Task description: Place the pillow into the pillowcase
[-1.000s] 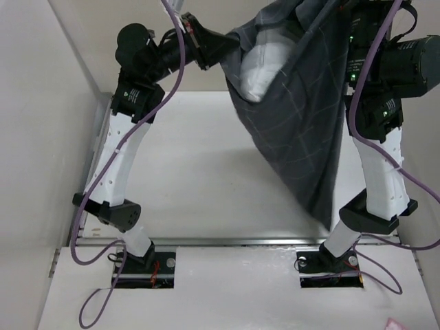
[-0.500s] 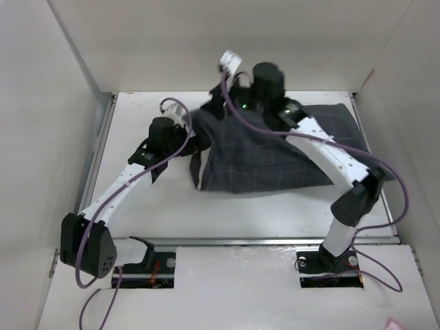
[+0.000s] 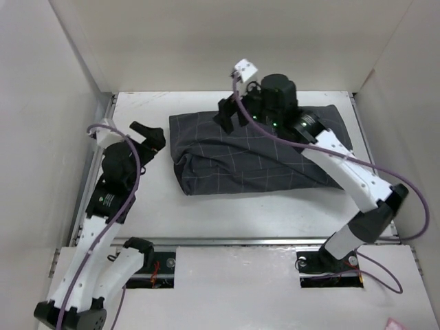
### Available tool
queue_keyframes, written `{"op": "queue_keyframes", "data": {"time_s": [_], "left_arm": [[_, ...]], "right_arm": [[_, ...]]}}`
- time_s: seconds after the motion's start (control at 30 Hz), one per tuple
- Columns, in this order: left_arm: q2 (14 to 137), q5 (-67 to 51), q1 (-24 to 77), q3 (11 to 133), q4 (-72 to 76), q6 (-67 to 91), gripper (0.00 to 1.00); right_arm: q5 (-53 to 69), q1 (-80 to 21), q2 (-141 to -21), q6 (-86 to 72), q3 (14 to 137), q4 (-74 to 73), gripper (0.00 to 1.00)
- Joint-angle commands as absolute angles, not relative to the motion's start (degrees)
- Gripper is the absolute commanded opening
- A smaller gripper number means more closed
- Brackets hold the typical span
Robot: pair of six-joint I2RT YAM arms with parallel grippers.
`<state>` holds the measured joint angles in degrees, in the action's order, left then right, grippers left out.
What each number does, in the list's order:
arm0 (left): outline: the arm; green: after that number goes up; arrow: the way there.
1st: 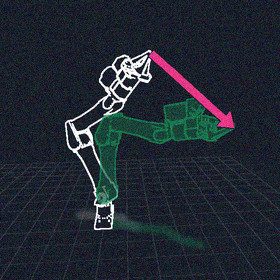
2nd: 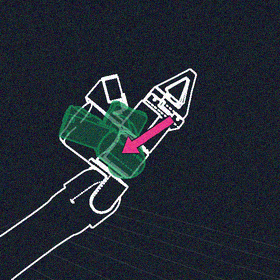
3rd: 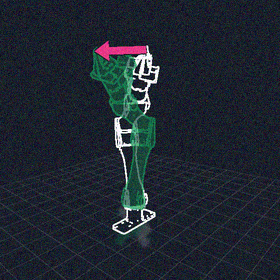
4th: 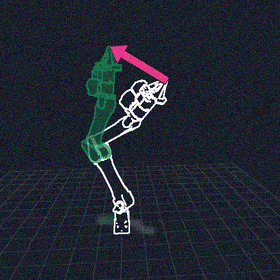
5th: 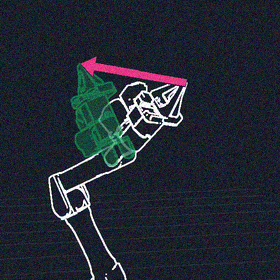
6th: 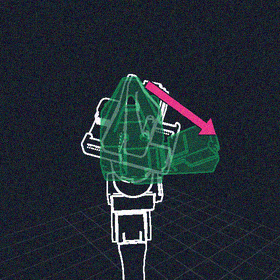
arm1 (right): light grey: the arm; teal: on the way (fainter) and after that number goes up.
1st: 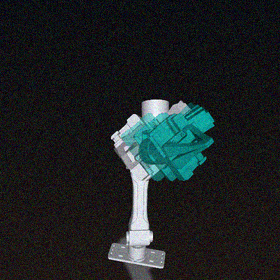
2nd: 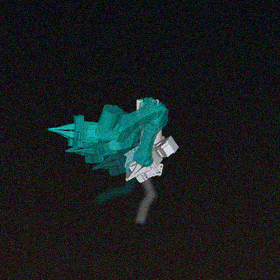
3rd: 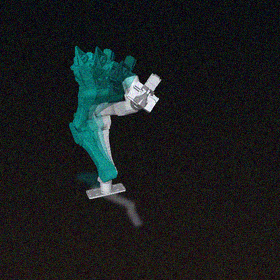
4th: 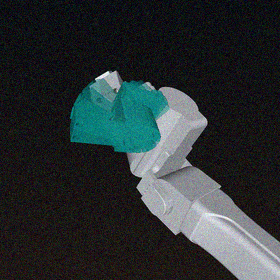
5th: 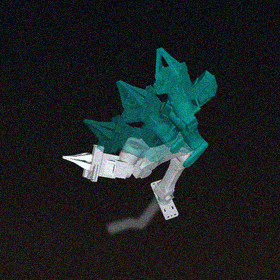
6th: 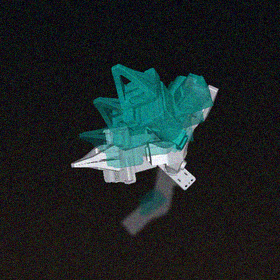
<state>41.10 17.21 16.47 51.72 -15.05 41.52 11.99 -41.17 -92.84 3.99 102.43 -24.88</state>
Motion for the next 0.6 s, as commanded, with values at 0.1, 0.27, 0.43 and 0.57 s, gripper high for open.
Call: {"op": "queue_keyframes", "data": {"time_s": [0.1,0.27,0.43,0.57], "left_arm": [[54.4,1.3,17.1,49.7,-10.9,36.1,1.00],[57.5,-4.0,20.3,41.5,-2.9,35.7,1.00],[64.1,-2.7,22.5,43.2,0.6,34.0,0.98],[73.5,0.7,22.5,48.9,-2.1,30.8,0.71]], "right_arm": [[-13.9,-30.7,-88.3,-6.9,98.3,-26.2,1.00],[-10.2,-18.5,-83.8,-13.9,88.9,-26.2,1.00],[-15.4,-12.9,-81.9,-17.1,81.8,-27.0,1.00],[-10.2,-8.2,-83.3,-17.7,77.8,-24.4,1.00]]}}
